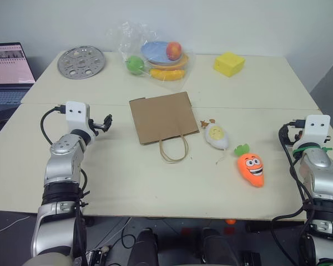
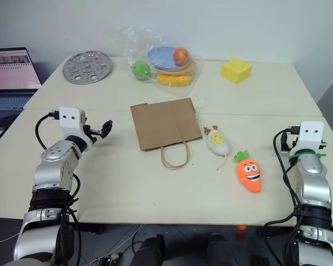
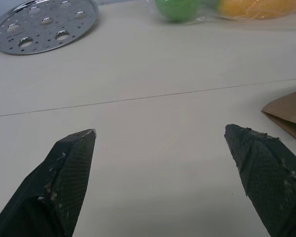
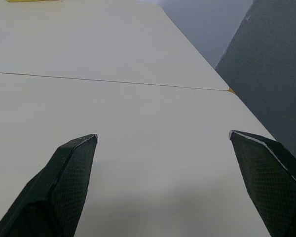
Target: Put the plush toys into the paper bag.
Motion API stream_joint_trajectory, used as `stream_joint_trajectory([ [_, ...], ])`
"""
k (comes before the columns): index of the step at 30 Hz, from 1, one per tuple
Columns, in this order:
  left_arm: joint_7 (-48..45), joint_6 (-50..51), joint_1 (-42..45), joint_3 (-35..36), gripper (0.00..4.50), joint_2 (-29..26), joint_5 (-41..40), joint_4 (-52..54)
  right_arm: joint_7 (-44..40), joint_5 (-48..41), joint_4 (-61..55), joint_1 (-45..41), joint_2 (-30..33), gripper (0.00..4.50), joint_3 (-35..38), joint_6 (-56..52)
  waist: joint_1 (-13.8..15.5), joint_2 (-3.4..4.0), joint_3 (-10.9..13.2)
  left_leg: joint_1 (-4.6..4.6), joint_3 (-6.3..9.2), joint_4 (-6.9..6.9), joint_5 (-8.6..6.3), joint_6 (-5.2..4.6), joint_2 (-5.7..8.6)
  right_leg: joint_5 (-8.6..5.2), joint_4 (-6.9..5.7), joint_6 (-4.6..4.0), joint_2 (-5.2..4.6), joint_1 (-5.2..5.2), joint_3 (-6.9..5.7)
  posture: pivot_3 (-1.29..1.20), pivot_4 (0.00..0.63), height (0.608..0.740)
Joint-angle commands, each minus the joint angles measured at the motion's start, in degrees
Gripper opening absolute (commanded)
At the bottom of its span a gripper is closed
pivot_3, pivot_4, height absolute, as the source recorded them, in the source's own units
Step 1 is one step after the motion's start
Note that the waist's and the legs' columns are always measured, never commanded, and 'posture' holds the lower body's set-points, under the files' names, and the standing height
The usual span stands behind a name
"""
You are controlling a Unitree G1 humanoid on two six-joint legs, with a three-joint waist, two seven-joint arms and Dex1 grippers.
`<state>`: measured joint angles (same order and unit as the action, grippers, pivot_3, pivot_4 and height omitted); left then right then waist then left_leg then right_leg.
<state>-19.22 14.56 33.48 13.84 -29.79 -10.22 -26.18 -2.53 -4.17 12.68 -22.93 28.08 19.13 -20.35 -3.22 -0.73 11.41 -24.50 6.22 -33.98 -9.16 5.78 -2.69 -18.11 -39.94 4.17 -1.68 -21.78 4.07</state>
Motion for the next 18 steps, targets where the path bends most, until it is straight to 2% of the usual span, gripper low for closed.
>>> stream_joint_trajectory([
  [1,-0.13,0.24,1.43,1.38,4.47,-0.10,-1.48,1.86,-0.06,-0.58,-1.29,-0.37,0.96,4.50,1.50,0.77,0.00,0.00,0.00,0.00,0.00,0.00,0.00,0.00,0.00,0.00,0.00,0.00,0.00,0.00,0.00,0.00,0.150,0.740],
  [7,-0.33,-0.78,1.20,0.71,4.47,-0.75,-0.94,1.74,-0.32,-0.54,-1.41,-0.41,1.20,4.50,1.38,0.62,0.00,0.00,0.00,0.00,0.00,0.00,0.00,0.00,0.00,0.00,0.00,0.00,0.00,0.00,0.00,0.00,0.150,0.740],
  [18,-5.04,-1.29,-0.14,2.35,4.47,-1.23,-4.60,4.20,-1.65,-1.50,-1.02,-1.38,1.39,4.50,1.22,0.29,-0.01,0.00,0.00,0.00,0.00,0.00,0.00,0.00,0.00,0.00,0.01,0.00,0.00,0.00,0.00,0.00,0.150,0.740],
])
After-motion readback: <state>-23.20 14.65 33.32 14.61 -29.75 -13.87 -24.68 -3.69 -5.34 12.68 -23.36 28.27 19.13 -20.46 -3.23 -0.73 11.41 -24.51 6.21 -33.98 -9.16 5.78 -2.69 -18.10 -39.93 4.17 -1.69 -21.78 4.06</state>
